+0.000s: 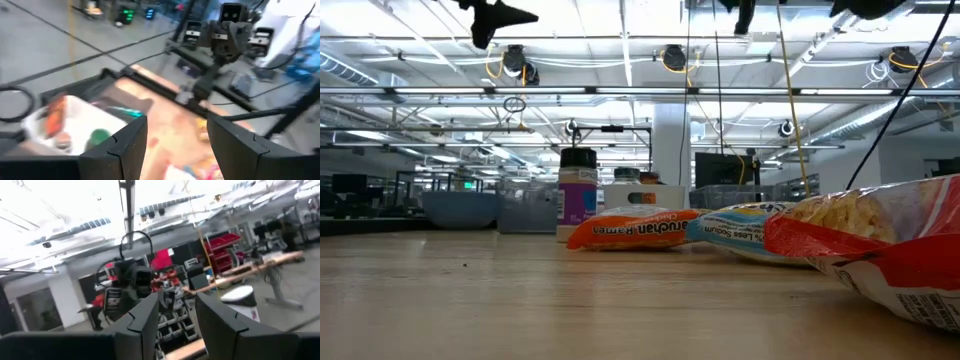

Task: Pick & Place Food Item
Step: Put the orange noodle pack into the left black bin

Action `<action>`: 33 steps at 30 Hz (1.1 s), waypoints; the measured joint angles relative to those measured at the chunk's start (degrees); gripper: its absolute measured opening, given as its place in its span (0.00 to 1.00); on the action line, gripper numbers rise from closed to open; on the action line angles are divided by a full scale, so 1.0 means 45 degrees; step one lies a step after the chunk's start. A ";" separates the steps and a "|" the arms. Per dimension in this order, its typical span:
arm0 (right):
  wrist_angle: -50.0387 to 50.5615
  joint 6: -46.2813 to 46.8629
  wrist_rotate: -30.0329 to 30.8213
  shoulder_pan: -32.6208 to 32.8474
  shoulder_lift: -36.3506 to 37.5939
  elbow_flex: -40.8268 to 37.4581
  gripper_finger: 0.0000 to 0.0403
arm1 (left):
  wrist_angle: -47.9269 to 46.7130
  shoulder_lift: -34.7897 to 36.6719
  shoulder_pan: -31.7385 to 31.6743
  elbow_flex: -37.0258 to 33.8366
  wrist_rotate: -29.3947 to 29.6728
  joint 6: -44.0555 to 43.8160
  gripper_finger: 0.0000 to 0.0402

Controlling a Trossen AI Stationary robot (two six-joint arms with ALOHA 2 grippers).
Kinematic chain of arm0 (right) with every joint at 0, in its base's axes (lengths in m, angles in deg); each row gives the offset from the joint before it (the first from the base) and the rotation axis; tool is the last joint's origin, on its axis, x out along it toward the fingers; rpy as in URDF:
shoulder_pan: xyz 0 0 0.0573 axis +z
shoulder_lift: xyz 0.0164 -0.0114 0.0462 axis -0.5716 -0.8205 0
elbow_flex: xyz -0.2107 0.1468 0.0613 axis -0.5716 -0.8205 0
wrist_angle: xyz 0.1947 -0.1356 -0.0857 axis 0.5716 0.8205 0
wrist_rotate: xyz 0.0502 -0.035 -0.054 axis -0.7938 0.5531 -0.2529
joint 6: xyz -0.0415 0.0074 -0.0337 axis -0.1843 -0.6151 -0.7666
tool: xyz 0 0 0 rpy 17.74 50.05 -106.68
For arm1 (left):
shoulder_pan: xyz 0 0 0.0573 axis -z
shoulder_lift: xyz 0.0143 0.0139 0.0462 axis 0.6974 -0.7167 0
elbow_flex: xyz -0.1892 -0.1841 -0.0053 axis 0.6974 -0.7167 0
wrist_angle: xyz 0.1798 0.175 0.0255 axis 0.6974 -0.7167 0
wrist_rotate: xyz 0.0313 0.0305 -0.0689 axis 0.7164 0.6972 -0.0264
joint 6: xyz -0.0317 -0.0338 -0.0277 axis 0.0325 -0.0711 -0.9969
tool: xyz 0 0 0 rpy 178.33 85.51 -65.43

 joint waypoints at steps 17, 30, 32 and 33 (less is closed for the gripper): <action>0.2102 -0.0706 -0.2093 0.1994 0.0049 0.0893 0.55 | 0.6725 -0.1061 0.1445 0.0005 -0.0439 -0.5325 0.53; 0.2573 -0.0339 -0.2022 0.1858 -0.0015 0.0374 0.62 | 1.0873 -0.4478 0.5051 0.0005 0.1890 -0.6216 0.53; 0.2937 -0.0272 -0.2082 0.1868 -0.0003 0.0374 0.61 | 1.0873 -0.4743 0.5258 0.0005 0.2417 -0.6283 0.53; 0.3267 -0.0319 -0.2161 0.1868 -0.0001 0.0374 0.61 | 1.0878 -0.4850 0.5326 0.0005 0.2644 -0.6255 0.53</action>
